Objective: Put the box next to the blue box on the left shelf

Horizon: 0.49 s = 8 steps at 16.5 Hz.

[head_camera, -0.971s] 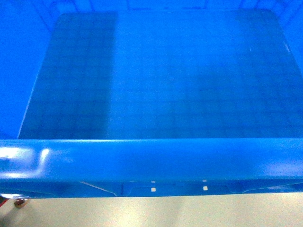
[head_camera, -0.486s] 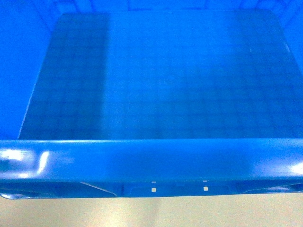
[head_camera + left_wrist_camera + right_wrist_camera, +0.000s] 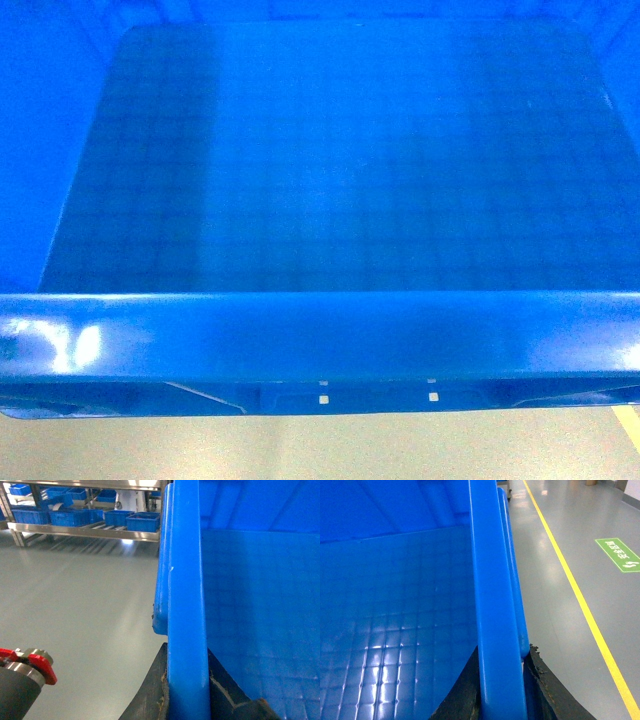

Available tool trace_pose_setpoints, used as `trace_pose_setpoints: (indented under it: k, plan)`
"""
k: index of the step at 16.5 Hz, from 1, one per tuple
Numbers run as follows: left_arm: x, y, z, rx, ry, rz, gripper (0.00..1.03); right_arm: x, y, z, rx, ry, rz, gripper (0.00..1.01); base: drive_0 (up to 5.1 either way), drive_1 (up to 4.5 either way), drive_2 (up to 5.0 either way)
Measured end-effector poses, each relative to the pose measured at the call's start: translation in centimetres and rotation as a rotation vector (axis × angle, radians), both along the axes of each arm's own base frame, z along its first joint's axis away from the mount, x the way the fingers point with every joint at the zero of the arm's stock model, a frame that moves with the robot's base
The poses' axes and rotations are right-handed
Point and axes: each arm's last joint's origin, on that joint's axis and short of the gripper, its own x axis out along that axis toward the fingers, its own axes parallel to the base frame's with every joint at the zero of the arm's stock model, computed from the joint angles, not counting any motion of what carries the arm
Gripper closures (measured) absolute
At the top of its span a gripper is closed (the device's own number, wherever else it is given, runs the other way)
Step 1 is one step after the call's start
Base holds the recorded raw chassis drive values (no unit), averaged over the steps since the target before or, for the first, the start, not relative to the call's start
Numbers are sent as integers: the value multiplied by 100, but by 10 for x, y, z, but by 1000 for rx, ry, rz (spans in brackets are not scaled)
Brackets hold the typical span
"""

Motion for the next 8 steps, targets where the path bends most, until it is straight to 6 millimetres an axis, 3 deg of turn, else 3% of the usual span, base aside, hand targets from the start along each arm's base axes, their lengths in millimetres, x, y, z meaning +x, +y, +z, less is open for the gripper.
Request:
trace_pose_setpoints:
  k: [2, 8]
  plan:
    - [0, 0, 0, 0, 0, 0, 93, 0, 0, 0, 0, 0, 0, 86, -115, -115, -115]
    - [0, 0, 0, -1, -2, 0, 93, -1, 0, 1, 0, -5, -1, 86, 14, 421, -392]
